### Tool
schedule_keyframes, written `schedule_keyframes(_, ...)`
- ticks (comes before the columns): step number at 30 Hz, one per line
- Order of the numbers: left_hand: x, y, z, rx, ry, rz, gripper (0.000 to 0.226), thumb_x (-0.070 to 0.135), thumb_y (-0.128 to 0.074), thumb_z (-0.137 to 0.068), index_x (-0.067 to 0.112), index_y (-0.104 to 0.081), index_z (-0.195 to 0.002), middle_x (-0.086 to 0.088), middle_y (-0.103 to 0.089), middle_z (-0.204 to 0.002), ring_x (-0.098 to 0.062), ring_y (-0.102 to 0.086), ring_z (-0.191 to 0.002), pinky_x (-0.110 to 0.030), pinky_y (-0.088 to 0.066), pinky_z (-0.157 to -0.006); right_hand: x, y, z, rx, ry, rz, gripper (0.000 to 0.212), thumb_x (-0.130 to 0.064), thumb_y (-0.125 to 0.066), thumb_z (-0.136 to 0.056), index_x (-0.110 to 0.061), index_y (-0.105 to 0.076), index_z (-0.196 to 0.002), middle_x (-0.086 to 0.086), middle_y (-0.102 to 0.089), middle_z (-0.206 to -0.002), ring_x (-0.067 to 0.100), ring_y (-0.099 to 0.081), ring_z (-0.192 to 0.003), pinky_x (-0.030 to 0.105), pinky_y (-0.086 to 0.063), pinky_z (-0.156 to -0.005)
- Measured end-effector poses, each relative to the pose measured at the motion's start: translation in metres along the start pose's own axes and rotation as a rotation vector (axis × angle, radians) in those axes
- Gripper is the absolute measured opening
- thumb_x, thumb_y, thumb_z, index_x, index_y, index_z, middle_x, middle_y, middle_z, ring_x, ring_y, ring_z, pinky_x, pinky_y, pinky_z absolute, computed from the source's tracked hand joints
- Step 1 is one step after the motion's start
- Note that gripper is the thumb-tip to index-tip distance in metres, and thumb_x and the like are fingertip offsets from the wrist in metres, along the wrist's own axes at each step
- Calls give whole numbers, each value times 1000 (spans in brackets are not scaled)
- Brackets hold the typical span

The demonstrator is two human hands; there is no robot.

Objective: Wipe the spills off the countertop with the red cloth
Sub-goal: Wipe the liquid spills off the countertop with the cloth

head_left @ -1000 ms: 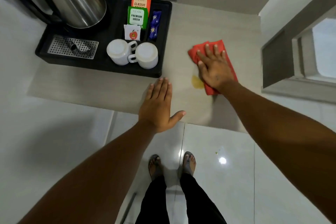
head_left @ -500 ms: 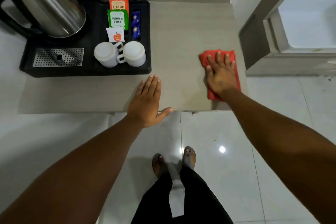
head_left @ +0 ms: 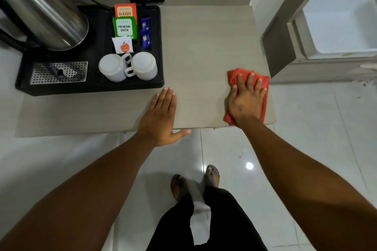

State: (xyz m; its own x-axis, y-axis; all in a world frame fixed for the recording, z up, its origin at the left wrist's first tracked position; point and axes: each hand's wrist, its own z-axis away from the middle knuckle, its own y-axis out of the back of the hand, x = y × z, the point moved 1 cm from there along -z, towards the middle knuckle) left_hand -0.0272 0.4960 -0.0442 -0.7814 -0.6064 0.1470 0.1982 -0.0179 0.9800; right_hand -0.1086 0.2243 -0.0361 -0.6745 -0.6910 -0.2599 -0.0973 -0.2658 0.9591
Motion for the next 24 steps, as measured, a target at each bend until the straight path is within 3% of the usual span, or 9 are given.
schedule_keyframes(3, 1, -1, -2, -1, 4, -10, 131, 87, -51, -76, -8, -12, -158, -28, -11, -169, -40, -5, -159, -55, -12, -129, -62, -15, -1, 30, -92, -52, 57, -38, -25, -100, -20, -28, -154, 17, -16, -164, 42, -5, -150, 57, 1, -120)
schedule_keyframes(6, -1, -4, -2, 12, -9, -11, 133, 86, -56, -74, -7, -12, -158, -28, -12, -169, -40, -6, -159, -56, -15, -129, -108, -31, 24, -11, 88, -58, 57, -36, -28, -101, -19, -26, -155, 15, -16, -164, 40, -2, -150, 55, 4, -120)
schedule_keyframes(10, -2, -4, -1, 25, -23, 11, 129, 87, -52, -76, -8, -18, -157, -29, -17, -168, -41, -10, -159, -58, -17, -128, -60, -19, 38, -77, 362, -33, 52, -36, -36, -102, -22, -34, -152, 10, -24, -163, 36, -10, -151, 53, -4, -122)
schedule_keyframes(12, -3, -3, -1, 35, -21, 28, 127, 87, -48, -78, -8, -19, -157, -29, -17, -168, -40, -11, -159, -57, -16, -128, -14, -6, 31, -48, 344, -31, 51, -36, -38, -101, -24, -38, -151, 9, -26, -162, 36, -14, -150, 52, -8, -122)
schedule_keyframes(15, -6, -2, -4, 17, -38, 19, 125, 87, -44, -81, -8, -17, -158, -28, -15, -169, -39, -9, -159, -56, -14, -129, 26, 11, 1, -64, 225, 3, 56, -43, -25, -101, -26, -28, -154, 8, -18, -164, 34, -8, -151, 52, -5, -122)
schedule_keyframes(20, -1, 1, -34, 11, -33, 28, 121, 87, -34, -85, -7, -14, -158, -28, -13, -169, -39, -7, -159, -54, -13, -129, -27, 7, -57, -35, 48, 19, 57, -40, -23, -100, -23, -23, -155, 13, -14, -165, 41, -3, -150, 55, 1, -121)
schedule_keyframes(24, 2, 0, -42, 25, -11, 35, 118, 85, -33, -86, -6, -14, -158, -26, -13, -170, -38, -7, -159, -53, -13, -130, -52, -4, -37, -105, 330, 30, 55, -36, -29, -102, -21, -25, -155, 12, -15, -165, 39, -3, -151, 55, 1, -121)
